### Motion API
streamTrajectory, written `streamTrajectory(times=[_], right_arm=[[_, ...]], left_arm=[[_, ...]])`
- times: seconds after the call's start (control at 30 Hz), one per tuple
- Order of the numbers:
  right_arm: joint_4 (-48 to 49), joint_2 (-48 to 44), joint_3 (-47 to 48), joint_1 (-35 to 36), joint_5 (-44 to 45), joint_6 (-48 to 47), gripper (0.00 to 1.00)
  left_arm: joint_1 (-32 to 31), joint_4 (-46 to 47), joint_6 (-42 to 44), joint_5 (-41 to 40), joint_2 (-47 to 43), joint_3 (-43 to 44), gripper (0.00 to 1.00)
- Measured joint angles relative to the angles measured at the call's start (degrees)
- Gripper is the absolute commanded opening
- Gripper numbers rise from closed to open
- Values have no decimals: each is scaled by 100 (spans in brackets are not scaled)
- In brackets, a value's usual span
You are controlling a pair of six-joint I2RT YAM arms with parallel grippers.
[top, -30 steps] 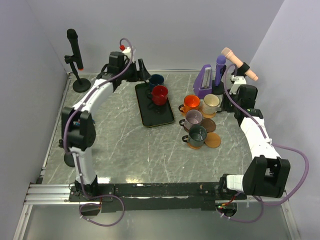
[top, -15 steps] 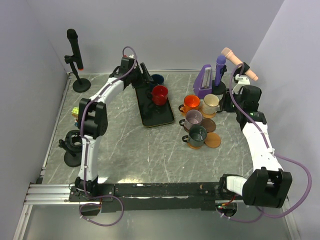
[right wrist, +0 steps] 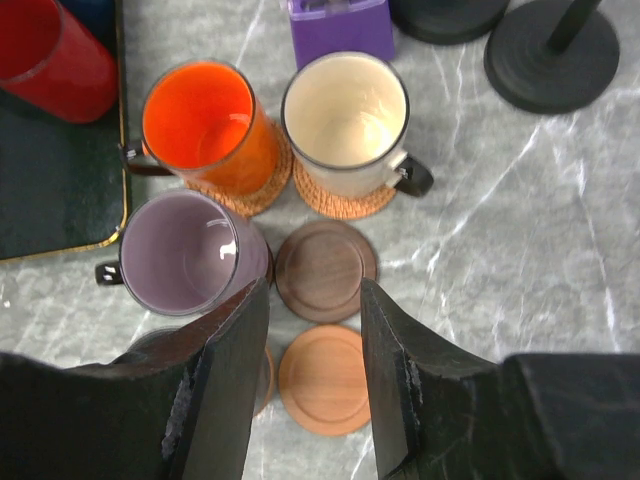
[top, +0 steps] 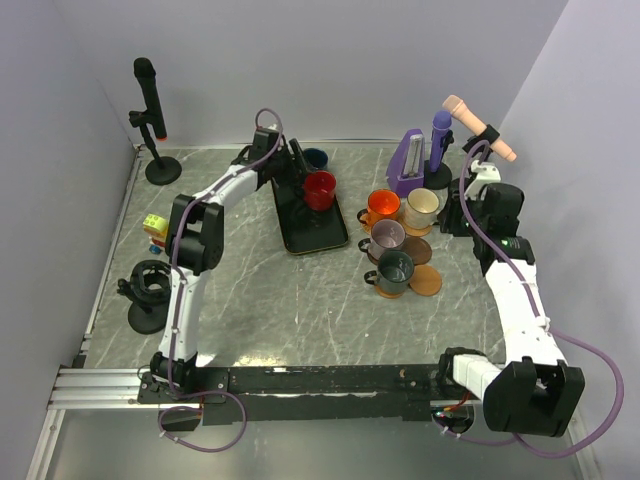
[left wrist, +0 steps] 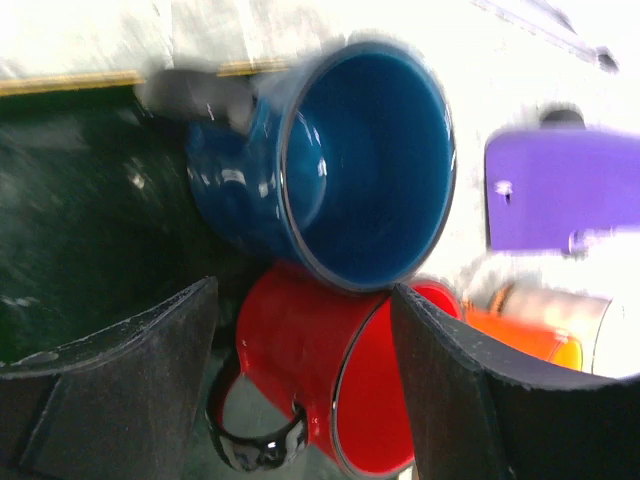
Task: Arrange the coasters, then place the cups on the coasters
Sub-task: Move the cup to the tray.
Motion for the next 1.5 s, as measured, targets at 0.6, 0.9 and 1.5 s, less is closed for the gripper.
streamTrajectory(times=[0.6,0.9,1.5], right_arm=[[-35,256,-92,2,-101,111,47],[-39,345,-92,28,-149,146,47],[-144,157,-203,39,-149,144,47]], left_arm=[[-63,616,-76,852,-1537,-2341,70],[-334,966,299,1303,-1580,-2371,73],[153,1224,2028,1340,-1744,-1777,83]])
